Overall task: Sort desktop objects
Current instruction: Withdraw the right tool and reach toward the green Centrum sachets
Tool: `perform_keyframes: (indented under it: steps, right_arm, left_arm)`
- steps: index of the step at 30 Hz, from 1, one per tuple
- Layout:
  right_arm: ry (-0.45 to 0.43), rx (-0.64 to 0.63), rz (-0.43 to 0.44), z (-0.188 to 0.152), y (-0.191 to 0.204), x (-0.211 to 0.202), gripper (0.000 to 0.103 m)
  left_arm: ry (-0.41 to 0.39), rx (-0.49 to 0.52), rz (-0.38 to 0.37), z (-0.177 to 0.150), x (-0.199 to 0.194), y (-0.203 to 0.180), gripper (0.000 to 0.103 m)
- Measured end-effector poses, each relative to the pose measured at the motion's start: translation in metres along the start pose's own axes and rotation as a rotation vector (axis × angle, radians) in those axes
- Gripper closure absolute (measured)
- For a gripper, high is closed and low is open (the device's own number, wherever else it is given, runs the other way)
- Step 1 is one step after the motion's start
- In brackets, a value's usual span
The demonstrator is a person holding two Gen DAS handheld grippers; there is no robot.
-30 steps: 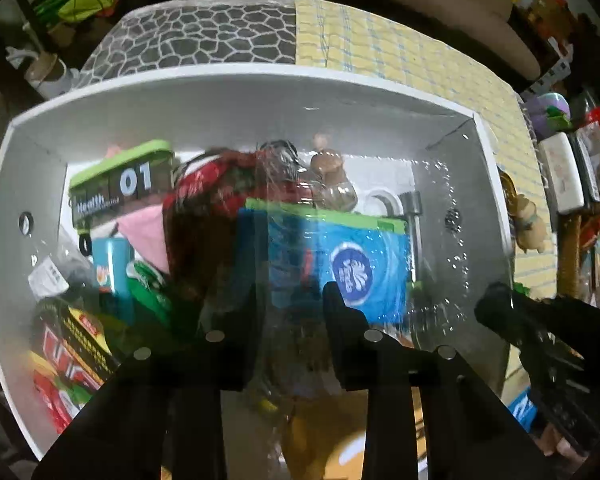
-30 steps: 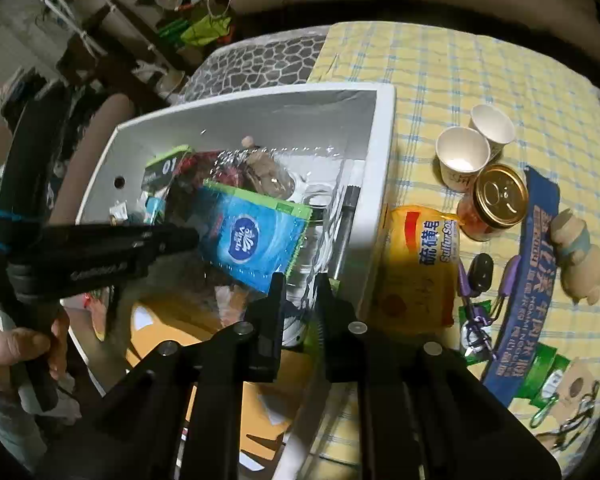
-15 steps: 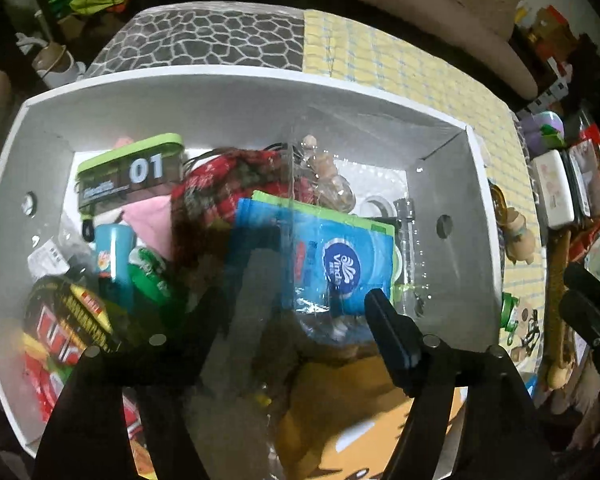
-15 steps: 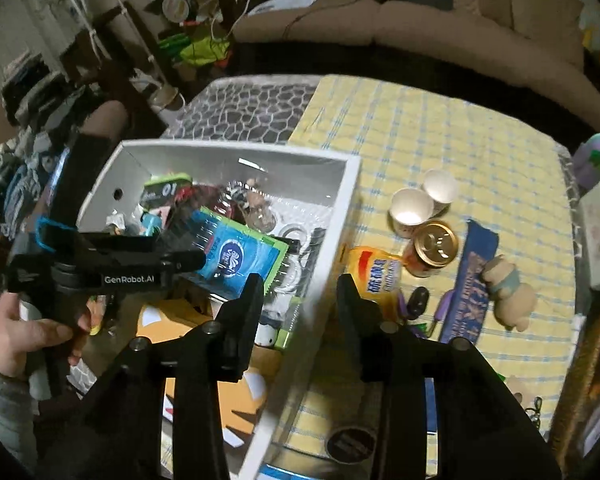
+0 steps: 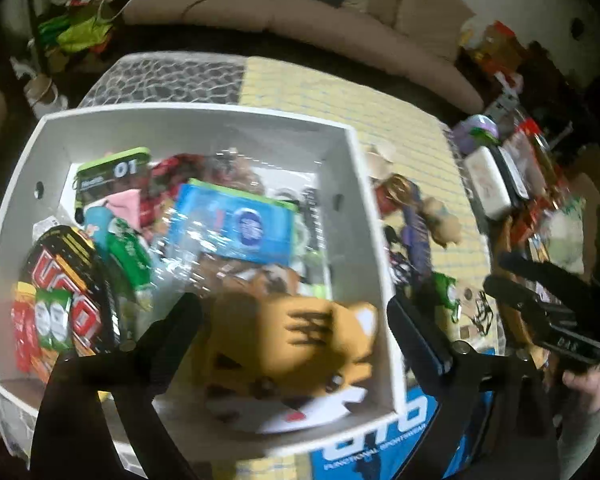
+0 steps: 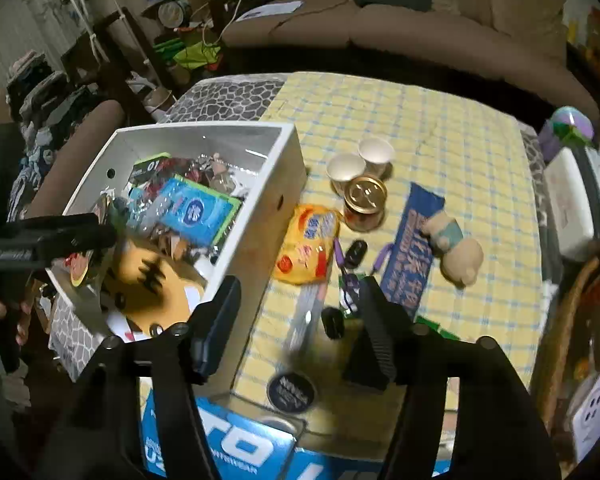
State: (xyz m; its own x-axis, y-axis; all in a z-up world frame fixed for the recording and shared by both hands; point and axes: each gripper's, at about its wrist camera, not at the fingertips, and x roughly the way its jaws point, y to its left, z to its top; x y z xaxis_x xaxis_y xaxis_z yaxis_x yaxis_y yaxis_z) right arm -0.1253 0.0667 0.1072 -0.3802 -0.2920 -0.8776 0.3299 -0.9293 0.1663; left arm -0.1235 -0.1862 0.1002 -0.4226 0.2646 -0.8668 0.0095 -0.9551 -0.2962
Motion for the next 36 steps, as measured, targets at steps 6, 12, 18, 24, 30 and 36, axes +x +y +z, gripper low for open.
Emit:
perform_keyframes:
  steps: [6, 12, 18, 24, 30, 36]
  right_arm:
    - [-0.01, -0.007, 0.003, -0.031, -0.017, -0.019, 0.011]
    - [-0.038, 0.038, 0.02, -0.063, -0.057, -0.044, 0.011]
    - [-0.07, 0.128, 0.036, -0.092, -0.108, -0.059, 0.011]
    - [-0.086, 0.198, 0.055, -0.117, -0.149, -0.046, 0.012]
    - [-0.045, 0.15, 0.008, -0.116, -0.165, -0.005, 0.032]
    - [0.022, 0.083, -0.055, -0.101, -0.175, 0.039, 0.058]
  left_arm:
    - [-0.033, 0.047, -0.09, -0.035, -0.007, -0.046, 0.0]
    - [-0.03, 0.145, -0.117, -0.065, -0.003, -0.105, 0.0]
    - [-0.042, 0.189, -0.18, -0.087, 0.013, -0.152, 0.0]
    - [-0.072, 0.214, -0.168, -0.097, 0.042, -0.177, 0.0]
    - [-0.053, 0.297, -0.061, -0.099, 0.086, -0.196, 0.0]
    - [0.008, 0.3, -0.022, -0.08, 0.117, -0.207, 0.0]
